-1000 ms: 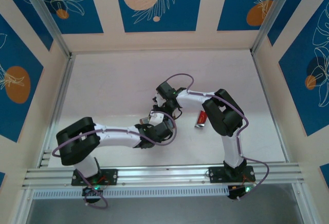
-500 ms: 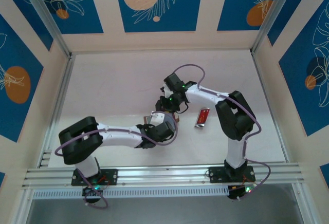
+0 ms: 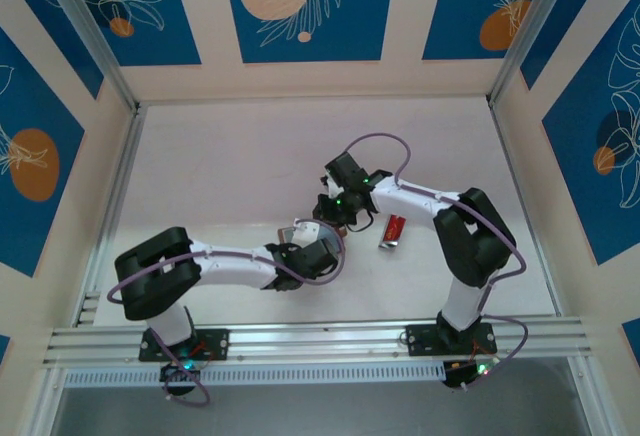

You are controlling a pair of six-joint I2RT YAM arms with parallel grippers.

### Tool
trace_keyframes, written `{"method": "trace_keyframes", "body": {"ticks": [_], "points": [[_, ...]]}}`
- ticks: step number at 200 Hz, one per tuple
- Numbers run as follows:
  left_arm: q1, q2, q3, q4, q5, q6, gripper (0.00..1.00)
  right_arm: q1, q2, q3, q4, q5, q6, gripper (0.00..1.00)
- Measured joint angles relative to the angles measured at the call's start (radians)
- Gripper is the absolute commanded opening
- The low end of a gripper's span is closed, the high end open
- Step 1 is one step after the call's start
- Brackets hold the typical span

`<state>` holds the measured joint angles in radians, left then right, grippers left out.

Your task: Put the credit cards into the card holder

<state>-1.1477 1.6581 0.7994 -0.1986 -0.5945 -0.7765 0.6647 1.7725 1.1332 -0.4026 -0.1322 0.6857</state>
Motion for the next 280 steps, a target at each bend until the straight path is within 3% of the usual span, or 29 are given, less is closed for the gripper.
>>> {"method": "trace_keyframes", "body": {"ticks": [81,207,254,280], "points": [[0.002,-0.006,-0.010,-0.038,0.006,0.000,0.00,0.001,0.057,0.005,0.015,-0.056,0.027,0.02],[0.004,-0.050,-0.053,0.057,0.018,0.050,0.00,-0.067,0.164,0.085,-0.014,-0.117,0.029,0.07],[0.004,-0.069,-0.058,0.053,0.016,0.049,0.01,0.009,0.164,0.109,-0.079,-0.036,0.002,0.05],[0.003,-0.075,-0.062,0.032,0.010,0.041,0.08,0.029,0.168,0.098,-0.084,-0.015,-0.002,0.04]]}}
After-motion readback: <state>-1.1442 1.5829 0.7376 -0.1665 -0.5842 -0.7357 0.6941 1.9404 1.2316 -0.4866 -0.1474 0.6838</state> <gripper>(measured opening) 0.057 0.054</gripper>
